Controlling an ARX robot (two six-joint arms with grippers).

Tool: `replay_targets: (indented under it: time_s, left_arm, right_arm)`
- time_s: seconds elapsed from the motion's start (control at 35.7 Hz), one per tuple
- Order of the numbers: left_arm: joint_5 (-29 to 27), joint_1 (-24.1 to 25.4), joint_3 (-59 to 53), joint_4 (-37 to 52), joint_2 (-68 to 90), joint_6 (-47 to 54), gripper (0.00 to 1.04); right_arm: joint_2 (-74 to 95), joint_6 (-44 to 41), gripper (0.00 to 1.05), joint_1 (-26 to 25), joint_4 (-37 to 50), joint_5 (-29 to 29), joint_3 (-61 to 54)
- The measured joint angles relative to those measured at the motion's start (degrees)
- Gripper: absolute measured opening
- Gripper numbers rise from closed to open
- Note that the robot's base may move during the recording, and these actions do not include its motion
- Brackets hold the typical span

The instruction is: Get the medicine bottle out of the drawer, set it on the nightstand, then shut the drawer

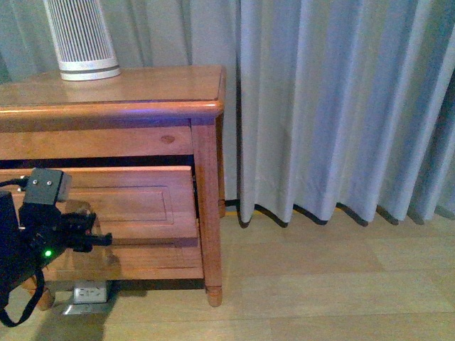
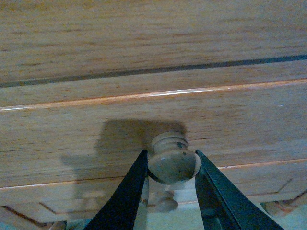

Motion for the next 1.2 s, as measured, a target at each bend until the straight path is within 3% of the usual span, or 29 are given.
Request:
replay_targets:
  time_s: [0.22,0.45,0.76,0.95,1.15,1.2]
  left_arm:
    - [1.0,0.4,-12.5,2.9,-6.2,-0.2,0.25]
    - [6.2,2.8,-24.8,6.5,-10.8,2.3,0.24]
    - [7.6,3.4,-33.6,9.4,-13.9,4.2,0.24]
    - [8.5,4.0,-35.1,5.9,-14.2,4.9,0.51]
    - [8.5,5.7,-37.1,5.4,-21.4,4.7,0.92]
    - [9.3,6.1,-38.1,4.0,-27.1,4.1,0.99]
  right_arm:
    - [0.0,0.0,0.98,0.0,0.0,0.0,0.0]
    - [0.0,0.0,0.98,0.0,0.0,0.0,0.0]
    - [0.0,0.0,0.98,0.0,0.0,0.0,0.0]
    - [0.0,0.0,0.98,0.0,0.0,0.0,0.0]
    - [0.0,0.0,0.98,0.0,0.0,0.0,0.0]
    - [0.0,0.0,0.98,0.0,0.0,0.0,0.0]
